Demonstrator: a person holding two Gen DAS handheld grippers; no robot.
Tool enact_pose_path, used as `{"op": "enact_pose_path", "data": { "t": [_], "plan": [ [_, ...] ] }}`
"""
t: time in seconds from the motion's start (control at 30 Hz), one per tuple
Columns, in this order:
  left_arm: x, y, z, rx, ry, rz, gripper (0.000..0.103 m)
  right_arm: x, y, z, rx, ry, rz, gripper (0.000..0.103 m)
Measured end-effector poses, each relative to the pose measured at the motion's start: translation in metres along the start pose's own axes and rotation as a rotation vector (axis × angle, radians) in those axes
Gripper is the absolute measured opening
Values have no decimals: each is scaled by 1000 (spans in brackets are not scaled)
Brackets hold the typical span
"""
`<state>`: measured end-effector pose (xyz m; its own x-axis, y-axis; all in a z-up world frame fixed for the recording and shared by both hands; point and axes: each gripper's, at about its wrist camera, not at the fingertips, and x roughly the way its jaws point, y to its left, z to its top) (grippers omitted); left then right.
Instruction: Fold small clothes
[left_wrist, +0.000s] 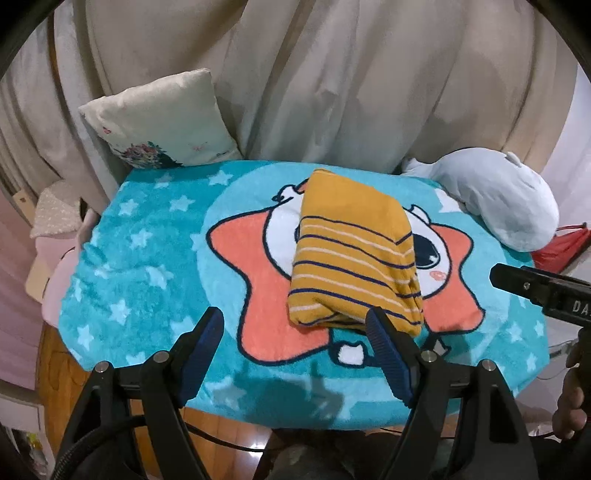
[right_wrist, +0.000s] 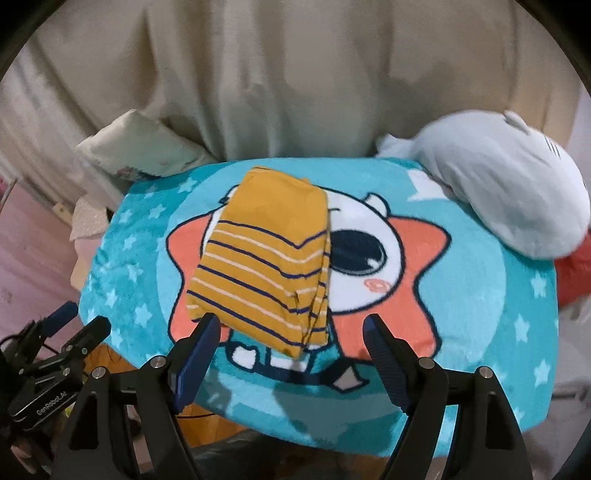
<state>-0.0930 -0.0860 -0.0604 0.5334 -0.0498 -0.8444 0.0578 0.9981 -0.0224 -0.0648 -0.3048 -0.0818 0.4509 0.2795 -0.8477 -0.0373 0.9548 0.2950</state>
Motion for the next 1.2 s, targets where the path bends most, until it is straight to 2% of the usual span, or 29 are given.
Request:
{"op": "enact_pose_path", "data": {
  "t": [0.1,0.33,0.6,0.8,0.97,1.2],
  "plan": [
    [1,8,-1,-4,6,-26,78,-1,9,-1,-4,7,-13,83],
    [3,17,2,34,1,-34,80,-3,38,-6,-42,3,-72,83],
    [4,28,11,63,-10,-53,81,-4,43,-2,-2,-10,-108,83],
    [3,38,23,55,-32,-64,81,-11,51,7,3,-46,-119,83],
    [7,46,29,23,-19,-72,81,-17,60,10,-25,-70,-122,83],
    [7,41,29,55,-24,-62,81,-19,64,8,-24,-71,-120,83]
  ]
}}
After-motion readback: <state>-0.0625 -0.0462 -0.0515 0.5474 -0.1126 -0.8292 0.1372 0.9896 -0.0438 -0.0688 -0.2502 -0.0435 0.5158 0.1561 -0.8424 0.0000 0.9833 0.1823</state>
